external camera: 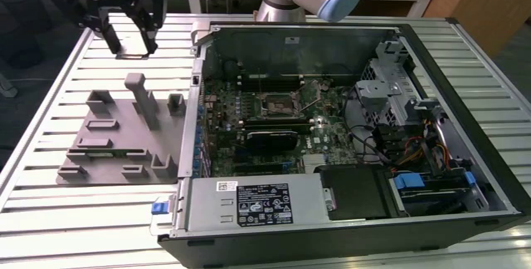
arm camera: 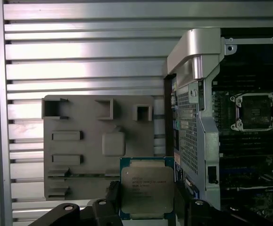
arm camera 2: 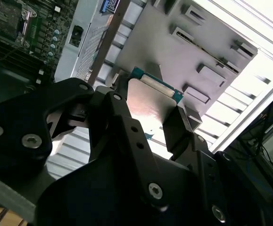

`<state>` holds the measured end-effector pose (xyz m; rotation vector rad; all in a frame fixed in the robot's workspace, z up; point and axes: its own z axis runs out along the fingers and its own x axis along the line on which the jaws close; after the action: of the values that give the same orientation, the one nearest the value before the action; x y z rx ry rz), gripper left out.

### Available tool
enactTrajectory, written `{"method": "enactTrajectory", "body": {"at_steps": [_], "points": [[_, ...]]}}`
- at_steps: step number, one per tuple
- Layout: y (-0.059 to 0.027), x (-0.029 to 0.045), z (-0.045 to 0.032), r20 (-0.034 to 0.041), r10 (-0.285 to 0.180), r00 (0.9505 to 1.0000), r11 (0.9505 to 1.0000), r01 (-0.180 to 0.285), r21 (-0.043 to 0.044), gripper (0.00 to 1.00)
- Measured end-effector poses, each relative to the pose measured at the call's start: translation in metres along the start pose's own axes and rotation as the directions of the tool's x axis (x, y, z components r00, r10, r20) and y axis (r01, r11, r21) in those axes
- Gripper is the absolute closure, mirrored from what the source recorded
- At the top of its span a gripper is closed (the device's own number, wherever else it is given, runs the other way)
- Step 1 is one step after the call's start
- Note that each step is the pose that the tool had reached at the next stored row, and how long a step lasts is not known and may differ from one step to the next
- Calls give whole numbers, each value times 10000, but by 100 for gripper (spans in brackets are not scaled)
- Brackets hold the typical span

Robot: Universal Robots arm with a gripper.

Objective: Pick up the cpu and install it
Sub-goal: 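Pick up the cpu and move it towards the insertion slot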

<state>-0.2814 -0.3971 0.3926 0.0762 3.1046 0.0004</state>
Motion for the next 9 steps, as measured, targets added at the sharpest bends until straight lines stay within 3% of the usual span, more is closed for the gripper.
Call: {"method": "enactTrajectory", "body": {"at_steps": [9], "points": [[5, -107, 4, 0, 1, 10000, 10000, -1, 0, 46]]}}
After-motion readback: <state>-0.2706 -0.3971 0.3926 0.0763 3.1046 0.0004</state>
